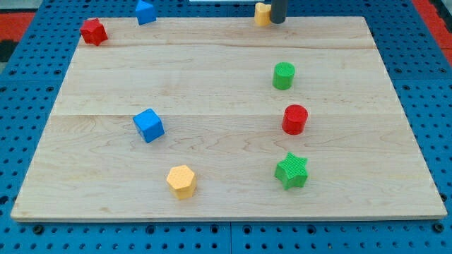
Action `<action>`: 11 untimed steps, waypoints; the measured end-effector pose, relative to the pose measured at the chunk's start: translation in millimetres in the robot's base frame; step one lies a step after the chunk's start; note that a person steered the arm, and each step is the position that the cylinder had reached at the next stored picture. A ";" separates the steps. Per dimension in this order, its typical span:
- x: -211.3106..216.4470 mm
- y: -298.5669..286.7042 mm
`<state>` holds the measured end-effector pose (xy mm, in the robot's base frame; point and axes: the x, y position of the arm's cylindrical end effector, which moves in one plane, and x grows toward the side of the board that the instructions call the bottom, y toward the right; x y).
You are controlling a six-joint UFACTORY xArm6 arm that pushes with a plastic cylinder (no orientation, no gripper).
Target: Push the red star slightly right
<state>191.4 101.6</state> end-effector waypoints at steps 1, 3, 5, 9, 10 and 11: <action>5.7 23.8; 32.8 -110.2; 89.5 -266.7; 43.0 -406.1; 0.6 -406.2; 7.5 -405.8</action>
<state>198.9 -304.2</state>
